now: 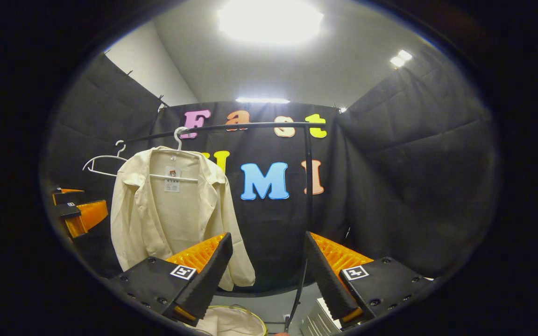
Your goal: Grasp the clothes on the hanger with both hands and then place them into the laundry hamper below.
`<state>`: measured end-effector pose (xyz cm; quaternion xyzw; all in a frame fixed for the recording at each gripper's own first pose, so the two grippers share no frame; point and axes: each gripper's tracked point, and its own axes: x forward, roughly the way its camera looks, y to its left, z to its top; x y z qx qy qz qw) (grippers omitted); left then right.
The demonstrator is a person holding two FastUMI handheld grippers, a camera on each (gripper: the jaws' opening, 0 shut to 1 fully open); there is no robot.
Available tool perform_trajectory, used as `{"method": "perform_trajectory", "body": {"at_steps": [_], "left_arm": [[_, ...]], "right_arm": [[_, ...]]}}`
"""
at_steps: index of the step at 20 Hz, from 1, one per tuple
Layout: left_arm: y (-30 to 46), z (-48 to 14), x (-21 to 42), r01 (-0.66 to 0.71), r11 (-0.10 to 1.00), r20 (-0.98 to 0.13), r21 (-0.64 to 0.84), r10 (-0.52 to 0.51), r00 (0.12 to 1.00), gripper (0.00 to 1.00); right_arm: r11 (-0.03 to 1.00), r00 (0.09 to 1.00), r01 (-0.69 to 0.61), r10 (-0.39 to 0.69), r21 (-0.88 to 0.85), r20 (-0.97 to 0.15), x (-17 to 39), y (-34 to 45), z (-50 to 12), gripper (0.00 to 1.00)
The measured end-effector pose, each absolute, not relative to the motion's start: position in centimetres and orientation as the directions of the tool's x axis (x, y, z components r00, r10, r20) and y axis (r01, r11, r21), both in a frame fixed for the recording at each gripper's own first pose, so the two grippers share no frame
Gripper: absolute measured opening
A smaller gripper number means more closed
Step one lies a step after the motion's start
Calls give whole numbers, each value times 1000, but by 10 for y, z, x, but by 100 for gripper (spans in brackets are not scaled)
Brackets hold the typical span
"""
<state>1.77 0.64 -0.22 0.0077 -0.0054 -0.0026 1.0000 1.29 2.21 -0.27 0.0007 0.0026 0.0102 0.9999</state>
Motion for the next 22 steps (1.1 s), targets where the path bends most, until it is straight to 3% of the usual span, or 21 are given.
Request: {"method": "perform_trajectory", "body": {"at_steps": [11, 22], "left_arm": [[36, -4, 55, 8, 1000, 16, -12, -8, 1000, 94], [30, 2, 125, -52, 998, 17, -21, 52, 998, 93]], "right_arm": [[996, 996, -87, 87, 26, 7, 39, 84, 6, 98], [969, 972, -237, 236, 68, 18, 121, 134, 23, 97]]}}
